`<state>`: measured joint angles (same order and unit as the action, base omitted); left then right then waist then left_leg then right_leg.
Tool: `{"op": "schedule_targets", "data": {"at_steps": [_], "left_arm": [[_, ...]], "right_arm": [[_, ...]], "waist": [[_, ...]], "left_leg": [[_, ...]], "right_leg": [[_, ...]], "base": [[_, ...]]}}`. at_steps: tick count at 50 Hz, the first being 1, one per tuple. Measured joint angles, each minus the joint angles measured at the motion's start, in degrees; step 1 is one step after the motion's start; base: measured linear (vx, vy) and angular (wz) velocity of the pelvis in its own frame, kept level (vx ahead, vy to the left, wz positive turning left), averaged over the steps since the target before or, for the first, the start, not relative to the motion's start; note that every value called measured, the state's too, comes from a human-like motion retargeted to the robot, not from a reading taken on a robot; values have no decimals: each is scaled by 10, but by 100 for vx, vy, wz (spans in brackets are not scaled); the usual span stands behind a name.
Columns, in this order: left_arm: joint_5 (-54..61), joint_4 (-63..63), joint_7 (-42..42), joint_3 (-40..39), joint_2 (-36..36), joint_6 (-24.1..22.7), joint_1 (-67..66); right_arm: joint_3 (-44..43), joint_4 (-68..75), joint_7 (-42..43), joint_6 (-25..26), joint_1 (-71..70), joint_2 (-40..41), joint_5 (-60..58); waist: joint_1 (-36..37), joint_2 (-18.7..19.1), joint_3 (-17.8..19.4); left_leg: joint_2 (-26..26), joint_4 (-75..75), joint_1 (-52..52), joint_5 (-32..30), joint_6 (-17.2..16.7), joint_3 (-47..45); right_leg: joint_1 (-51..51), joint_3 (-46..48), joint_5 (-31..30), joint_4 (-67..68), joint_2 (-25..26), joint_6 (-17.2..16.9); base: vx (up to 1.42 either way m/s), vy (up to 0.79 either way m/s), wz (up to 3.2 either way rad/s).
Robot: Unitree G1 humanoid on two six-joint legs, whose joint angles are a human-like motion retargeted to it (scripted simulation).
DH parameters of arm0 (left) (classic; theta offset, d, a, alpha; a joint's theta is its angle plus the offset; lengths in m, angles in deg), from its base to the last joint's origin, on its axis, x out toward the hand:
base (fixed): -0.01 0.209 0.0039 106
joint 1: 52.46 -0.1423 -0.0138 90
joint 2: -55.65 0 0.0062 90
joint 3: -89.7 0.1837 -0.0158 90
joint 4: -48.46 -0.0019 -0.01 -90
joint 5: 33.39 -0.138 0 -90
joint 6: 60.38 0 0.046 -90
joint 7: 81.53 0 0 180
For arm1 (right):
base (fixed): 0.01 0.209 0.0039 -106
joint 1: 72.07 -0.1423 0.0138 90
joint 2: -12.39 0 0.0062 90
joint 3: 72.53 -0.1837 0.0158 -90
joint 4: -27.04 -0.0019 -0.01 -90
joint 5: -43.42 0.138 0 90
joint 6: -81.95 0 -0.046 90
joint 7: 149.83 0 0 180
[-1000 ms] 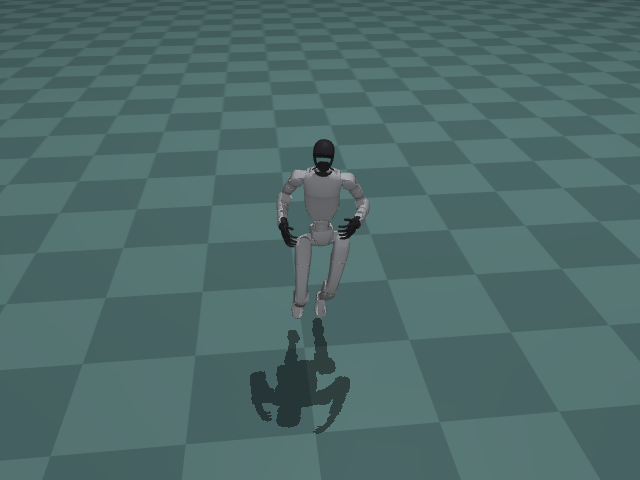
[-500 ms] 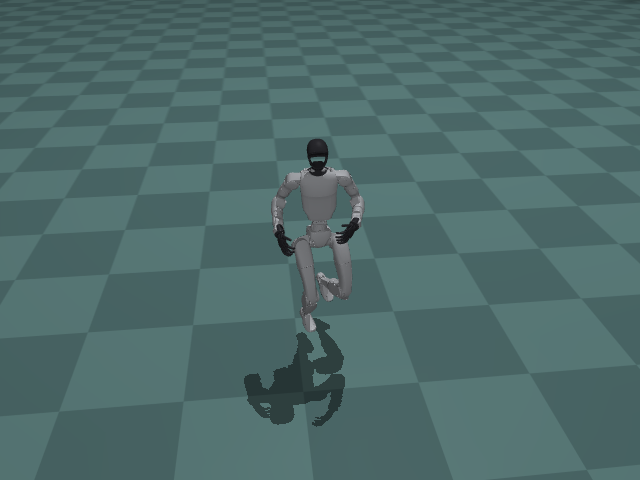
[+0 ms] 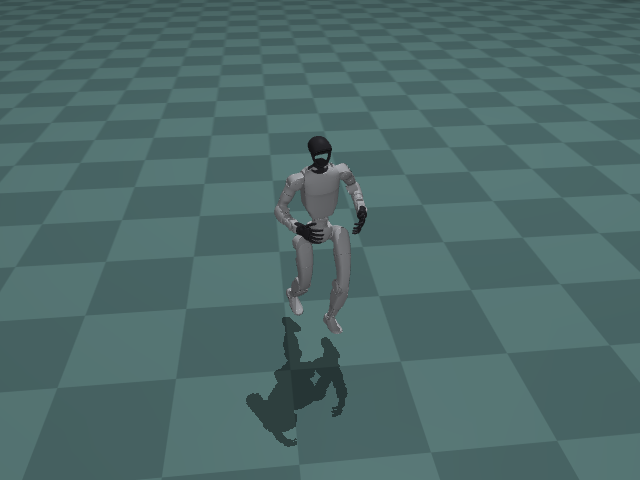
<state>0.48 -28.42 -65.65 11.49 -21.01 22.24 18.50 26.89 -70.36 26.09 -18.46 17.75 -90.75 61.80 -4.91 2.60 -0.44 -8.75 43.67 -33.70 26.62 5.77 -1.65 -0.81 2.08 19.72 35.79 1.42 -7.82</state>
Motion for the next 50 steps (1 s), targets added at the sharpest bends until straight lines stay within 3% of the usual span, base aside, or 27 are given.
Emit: {"op": "schedule_targets", "data": {"at_steps": [9,13,18,25,31,38,42,45,50], "left_arm": [[11,18,16,11,12,7,-12],[1,20,22,15,8,12,-12],[-21,14,25,14,3,17,10],[-41,-4,33,6,4,24,47],[-48,-17,35,2,17,19,58],[-32,-27,34,6,30,0,56],[-22,-32,35,9,30,-11,53],[-12,-37,39,8,26,-16,54],[7,-42,55,8,7,-13,51]], "right_arm": [[27,5,-45,13,23,-2,-1],[36,6,-67,19,37,4,-3],[38,17,-96,27,43,11,3],[33,25,-127,30,61,6,24],[23,8,-126,21,84,-10,40],[4,-13,-104,10,106,-27,34],[-7,-19,-97,7,115,-33,21],[-17,-23,-97,6,117,-38,7],[-29,-22,-95,5,118,-37,-15]], "waist": [[6,-34,0],[2,-47,3],[-6,-61,13],[-28,-55,36],[-56,-38,51],[-76,-16,62],[-72,-5,60],[-64,9,57],[-55,13,44]], "left_leg": [[-67,22,43,30,33,9],[-92,49,49,56,52,11],[-116,55,64,77,68,14],[-121,-2,130,81,57,36],[-107,-95,211,58,30,62],[-79,-210,297,25,1,78],[-65,-263,338,8,-10,78],[-51,-286,363,5,-16,76],[-50,-248,368,18,-30,59]], "right_leg": [[-20,-22,-104,151,-40,-67],[-51,-10,-152,256,-76,-72],[-110,3,-145,379,-130,-47],[-209,18,-73,453,-180,19],[-294,31,-35,407,-168,36],[-358,63,-70,247,-118,0],[-359,86,-113,131,-84,-28],[-334,117,-133,57,-65,-32],[-302,153,-92,43,-71,-11]], "base": [[27,8,28],[23,8,25],[24,9,22],[27,5,18],[29,-3,18],[29,-9,8],[28,-11,-8],[28,-10,-19],[27,-7,-14]]}}
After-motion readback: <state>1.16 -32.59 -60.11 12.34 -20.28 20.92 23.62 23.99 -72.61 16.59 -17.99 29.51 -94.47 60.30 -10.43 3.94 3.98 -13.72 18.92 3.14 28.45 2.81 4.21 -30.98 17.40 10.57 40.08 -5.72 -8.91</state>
